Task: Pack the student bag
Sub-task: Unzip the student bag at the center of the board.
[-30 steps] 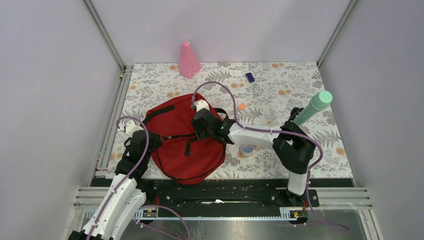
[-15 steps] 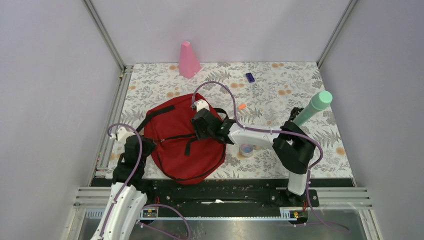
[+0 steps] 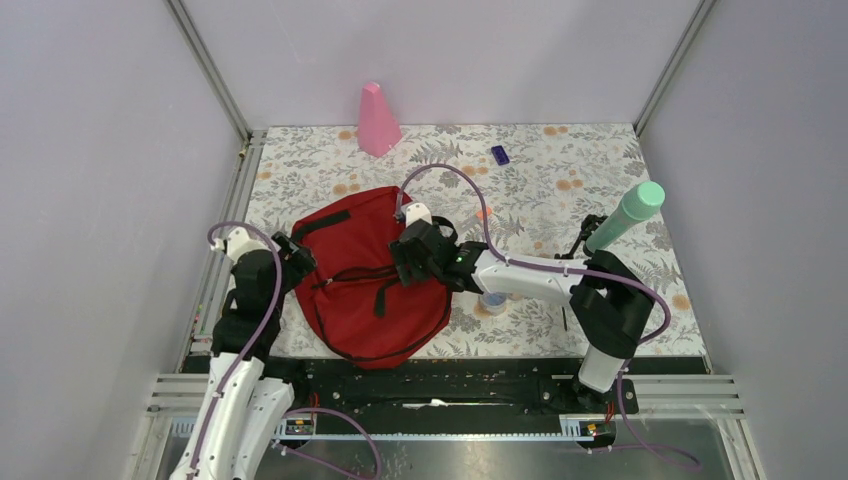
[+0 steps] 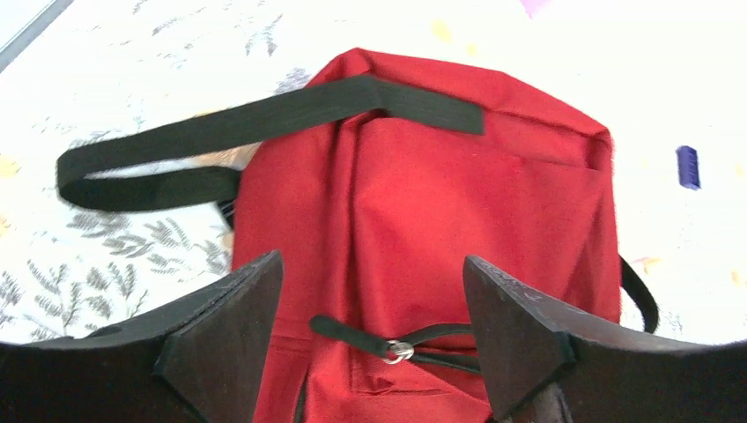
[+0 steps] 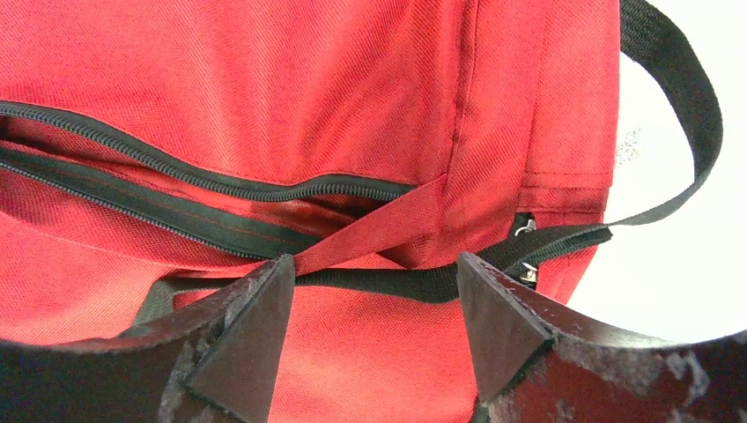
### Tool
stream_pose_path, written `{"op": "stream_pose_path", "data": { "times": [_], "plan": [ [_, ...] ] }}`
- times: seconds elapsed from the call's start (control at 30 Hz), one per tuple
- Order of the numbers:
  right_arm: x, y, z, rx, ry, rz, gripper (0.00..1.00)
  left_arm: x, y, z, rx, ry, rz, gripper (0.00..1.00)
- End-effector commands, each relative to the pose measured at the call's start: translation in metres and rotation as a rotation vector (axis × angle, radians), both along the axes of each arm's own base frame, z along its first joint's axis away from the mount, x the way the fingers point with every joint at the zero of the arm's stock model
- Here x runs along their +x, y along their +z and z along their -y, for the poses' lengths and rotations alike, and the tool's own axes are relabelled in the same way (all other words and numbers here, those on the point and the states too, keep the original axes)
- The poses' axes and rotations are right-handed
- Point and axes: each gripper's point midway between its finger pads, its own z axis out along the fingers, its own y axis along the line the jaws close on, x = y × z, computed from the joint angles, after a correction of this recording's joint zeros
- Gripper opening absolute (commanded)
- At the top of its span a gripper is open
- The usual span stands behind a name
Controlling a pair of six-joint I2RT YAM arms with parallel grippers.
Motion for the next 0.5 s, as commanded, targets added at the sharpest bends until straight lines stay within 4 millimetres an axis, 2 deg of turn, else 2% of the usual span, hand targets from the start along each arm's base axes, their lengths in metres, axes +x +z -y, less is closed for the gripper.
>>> {"op": "stream_pose_path", "data": {
  "times": [0.0, 0.1, 0.27, 0.33, 0.47],
  "plan": [
    [-0.004, -0.003, 0.015, -0.040, -0.034, -0.010, 0.73, 0.024, 0.042, 0.027, 0.041, -0.198, 0.087, 0.78],
    [-0.007, -0.012, 0.018, -0.056, -0.037, -0.029, 0.72, 0.034, 0.041, 0.058, 0.085, -0.399, 0.060, 0.79],
    [-0.008, -0.030, 0.022, -0.085, -0.046, -0.045, 0.70, 0.034, 0.022, 0.106, 0.205, -0.689, -0.057, 0.79],
    [-0.009, -0.030, 0.023, -0.084, -0.051, -0.047, 0.70, 0.034, 0.014, 0.111, 0.251, -0.741, -0.117, 0.79],
    [-0.010, -0.016, 0.023, -0.051, -0.050, -0.034, 0.71, 0.042, 0.006, 0.098, 0.330, -0.696, -0.192, 0.79]
  ]
}}
